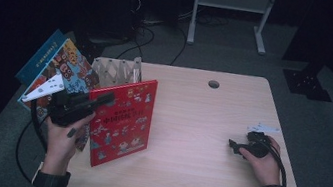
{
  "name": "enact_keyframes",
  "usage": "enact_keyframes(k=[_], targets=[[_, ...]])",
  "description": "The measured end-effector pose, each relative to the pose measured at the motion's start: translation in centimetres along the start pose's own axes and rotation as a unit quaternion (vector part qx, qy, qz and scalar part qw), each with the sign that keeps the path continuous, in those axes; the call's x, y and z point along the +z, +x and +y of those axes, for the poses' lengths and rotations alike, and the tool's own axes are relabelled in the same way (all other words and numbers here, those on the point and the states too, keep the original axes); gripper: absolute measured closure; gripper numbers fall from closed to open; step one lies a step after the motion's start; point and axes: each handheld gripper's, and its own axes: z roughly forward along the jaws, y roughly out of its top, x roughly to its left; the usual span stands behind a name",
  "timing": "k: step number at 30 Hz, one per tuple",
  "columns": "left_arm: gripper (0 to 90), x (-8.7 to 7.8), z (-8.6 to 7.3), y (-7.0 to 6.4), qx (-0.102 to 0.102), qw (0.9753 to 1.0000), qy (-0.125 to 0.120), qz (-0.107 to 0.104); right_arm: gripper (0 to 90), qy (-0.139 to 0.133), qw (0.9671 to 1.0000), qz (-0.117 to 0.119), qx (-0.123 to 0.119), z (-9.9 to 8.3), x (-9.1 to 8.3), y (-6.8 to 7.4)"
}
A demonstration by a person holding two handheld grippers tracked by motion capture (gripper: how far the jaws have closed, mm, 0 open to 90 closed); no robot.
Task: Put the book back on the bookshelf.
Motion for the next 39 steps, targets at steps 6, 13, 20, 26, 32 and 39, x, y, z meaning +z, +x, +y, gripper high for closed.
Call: enact_keyframes(k=[6,13,20,26,32,39], targets=[[79.7,-2.0,0.1,0.8,-0.002,0.9997,-0.009,0.024,12.4,0.000,1.0000,0.000,0.000,0.0,0.0,0.0],[79.7,-4.0,0.5,1.5,0.002,0.9969,-0.032,0.071,12.4,0.001,1.0000,-0.001,0.003,0.0,0.0,0.0],[79.7,-3.9,0.1,2.2,0.012,0.9899,-0.042,0.135,12.4,0.000,1.0000,-0.001,0.003,0.0,0.0,0.0],[79.7,-3.1,0.3,3.0,0.029,0.9831,-0.036,0.177,12.4,0.000,1.0000,-0.001,0.004,0.0,0.0,0.0],[79.7,-2.2,0.6,3.7,0.045,0.9762,-0.030,0.210,12.4,0.000,1.0000,-0.001,0.004,0.0,0.0,0.0],[79.6,-0.9,0.3,5.1,0.043,0.9697,-0.031,0.238,12.4,0.000,1.0000,-0.001,0.003,0.0,0.0,0.0]])
